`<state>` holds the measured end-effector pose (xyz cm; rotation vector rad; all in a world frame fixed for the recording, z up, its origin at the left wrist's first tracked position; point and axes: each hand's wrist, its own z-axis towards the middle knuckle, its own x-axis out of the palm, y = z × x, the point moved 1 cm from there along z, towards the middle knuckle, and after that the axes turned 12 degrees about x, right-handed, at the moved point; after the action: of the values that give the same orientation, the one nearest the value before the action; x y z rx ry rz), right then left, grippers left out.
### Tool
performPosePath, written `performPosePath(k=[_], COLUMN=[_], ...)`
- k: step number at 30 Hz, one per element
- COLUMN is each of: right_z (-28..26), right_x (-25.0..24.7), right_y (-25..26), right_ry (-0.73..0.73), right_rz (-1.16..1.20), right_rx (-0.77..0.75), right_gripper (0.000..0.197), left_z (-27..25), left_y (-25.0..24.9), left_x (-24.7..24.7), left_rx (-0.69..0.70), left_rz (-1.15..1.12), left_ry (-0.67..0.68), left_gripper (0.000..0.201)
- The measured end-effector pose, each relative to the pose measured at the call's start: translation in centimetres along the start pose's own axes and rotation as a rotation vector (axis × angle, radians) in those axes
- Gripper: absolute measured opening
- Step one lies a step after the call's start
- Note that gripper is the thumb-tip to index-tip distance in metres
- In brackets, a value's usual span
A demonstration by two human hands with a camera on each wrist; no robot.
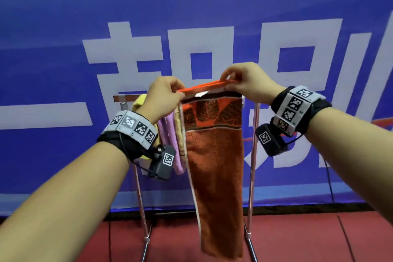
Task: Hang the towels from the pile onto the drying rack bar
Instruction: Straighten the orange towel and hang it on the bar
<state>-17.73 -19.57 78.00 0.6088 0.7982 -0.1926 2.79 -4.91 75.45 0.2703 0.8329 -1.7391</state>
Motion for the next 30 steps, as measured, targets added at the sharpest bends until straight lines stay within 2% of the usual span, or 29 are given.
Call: performPosePath(k=[2, 5, 11, 16, 20, 24, 27, 30], right_z=[0.5, 0.6, 0.5, 0.1, 0.2, 0.5, 0.6, 0.1], right_x=[0.2, 0.4, 1.3, 1.8, 2.3, 2.8, 3.0, 3.2], right_y=[-0.3, -0.8, -2.2, -2.4, -1.5, -0.7, -0.5, -0.2], right_ry=[0.036, 0.047, 0.123, 0.213, 0.252, 0.368, 0.434, 0.463], right_rz=[-0.032, -0.07, 0.121, 0.156, 0.049, 0.06, -0.027, -0.098], right_rx=[0.013, 0.033, 0.107, 0.068, 0.019, 0.101, 0.095, 0.044], right_gripper=[0.025, 0.015, 0.023, 0.025, 0.016, 0.038, 0.059, 0.058], left_z=[0.2, 0.6, 0.7, -0.3, -0.7, -0.6, -0.9, -1.2], left_y=[0.4, 0.7, 1.6, 1.6, 2.2, 3.0, 3.4, 3.6], left_x=[0.4, 0.5, 1.1, 0.6, 0.8, 1.3, 1.4, 1.4], left_rx=[-0.01, -0.017, -0.015, -0.052, -0.066, -0.071, -0.064, -0.049], left_rz=[-0.013, -0.029, -0.057, -0.338, -0.35, -0.237, -0.176, -0.141], left_ry=[0.009, 0.018, 0.055, 0.058, 0.047, 0.031, 0.027, 0.022], left_gripper=[0.015, 0.013, 0.016, 0.014, 0.015, 0.014, 0.014, 0.017])
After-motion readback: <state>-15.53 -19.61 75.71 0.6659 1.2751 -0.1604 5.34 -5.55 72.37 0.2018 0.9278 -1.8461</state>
